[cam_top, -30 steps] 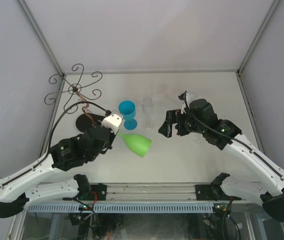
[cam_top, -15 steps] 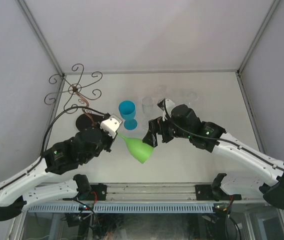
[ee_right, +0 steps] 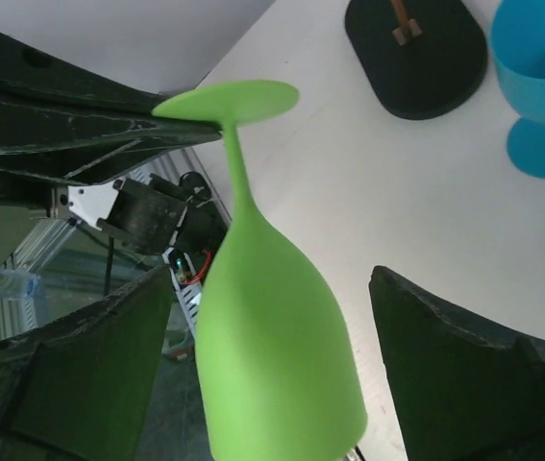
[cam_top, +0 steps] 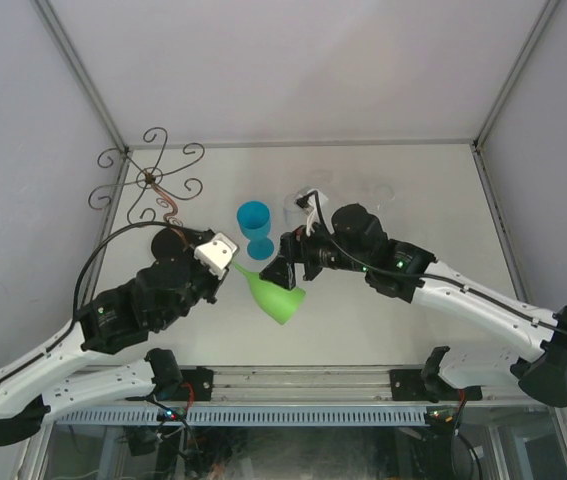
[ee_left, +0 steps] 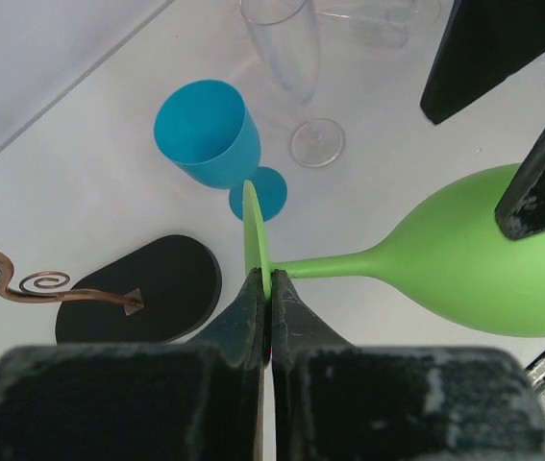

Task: Place the wine glass upside down on the wine glass rack
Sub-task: Turn the wine glass upside down at the wine rack.

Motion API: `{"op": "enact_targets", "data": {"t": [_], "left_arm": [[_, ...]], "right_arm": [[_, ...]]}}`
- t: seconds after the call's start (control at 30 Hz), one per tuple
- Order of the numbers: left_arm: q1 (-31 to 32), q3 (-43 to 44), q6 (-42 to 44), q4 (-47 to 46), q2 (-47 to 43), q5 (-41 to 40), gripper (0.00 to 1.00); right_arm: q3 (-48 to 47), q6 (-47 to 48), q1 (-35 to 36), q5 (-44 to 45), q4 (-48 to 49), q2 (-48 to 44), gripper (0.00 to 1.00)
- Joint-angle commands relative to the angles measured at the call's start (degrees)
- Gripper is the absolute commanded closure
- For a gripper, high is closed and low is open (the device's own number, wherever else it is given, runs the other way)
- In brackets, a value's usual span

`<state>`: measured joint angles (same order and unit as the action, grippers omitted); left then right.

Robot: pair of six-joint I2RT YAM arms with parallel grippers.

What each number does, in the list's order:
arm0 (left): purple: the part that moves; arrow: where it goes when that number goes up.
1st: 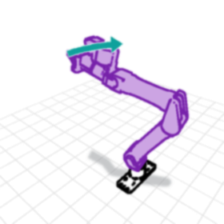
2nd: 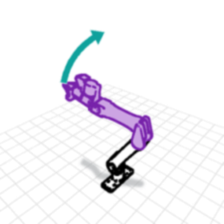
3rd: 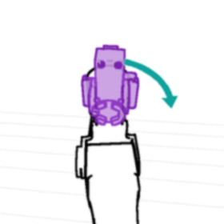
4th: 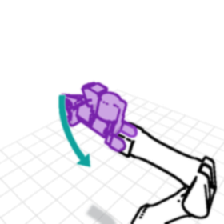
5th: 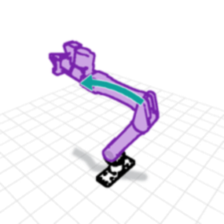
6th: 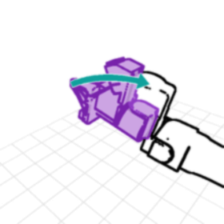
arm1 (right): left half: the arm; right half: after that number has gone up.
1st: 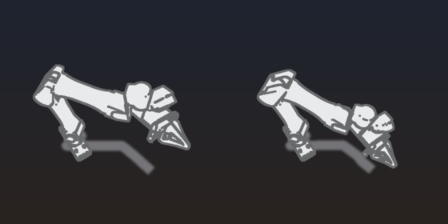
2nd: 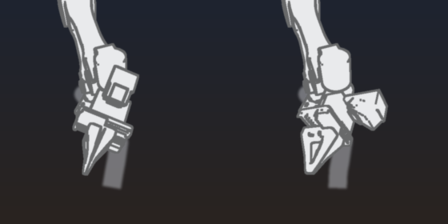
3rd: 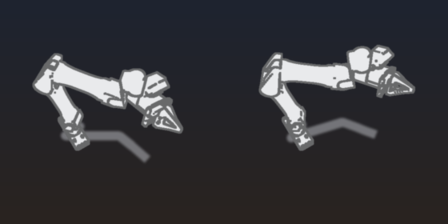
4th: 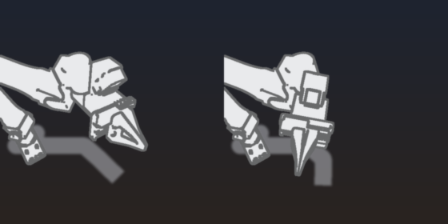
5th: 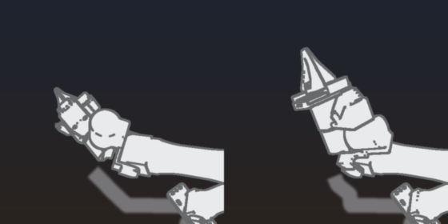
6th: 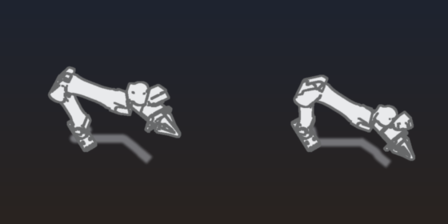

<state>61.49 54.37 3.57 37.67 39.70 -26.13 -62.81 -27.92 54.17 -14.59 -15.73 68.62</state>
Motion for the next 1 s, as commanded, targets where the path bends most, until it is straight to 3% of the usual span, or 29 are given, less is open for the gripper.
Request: {"op": "enact_targets", "data": {"t": [0.0,0.47,0.73,0.97], "left_arm": [[0.1,-1.3,2.8,-3.4,-0.4,1.7,1.00],[0.1,-2.1,4.9,-3.5,-0.9,7.3,1.00],[0.1,-2.1,5.5,-3.1,-0.8,9.2,1.00],[0.1,-2.2,5.6,-2.9,-0.8,8.9,1.00]], "right_arm": [[-2.9,-0.6,2.0,-3.7,5.9,1.8,0.19],[-5.2,2.1,3.8,-6.6,7.9,8.3,0.36],[-7.1,1.9,3.8,-8.3,7.6,12.8,0.55],[-7.2,1.9,3.8,-7.9,7.0,13.4,0.66]]}}
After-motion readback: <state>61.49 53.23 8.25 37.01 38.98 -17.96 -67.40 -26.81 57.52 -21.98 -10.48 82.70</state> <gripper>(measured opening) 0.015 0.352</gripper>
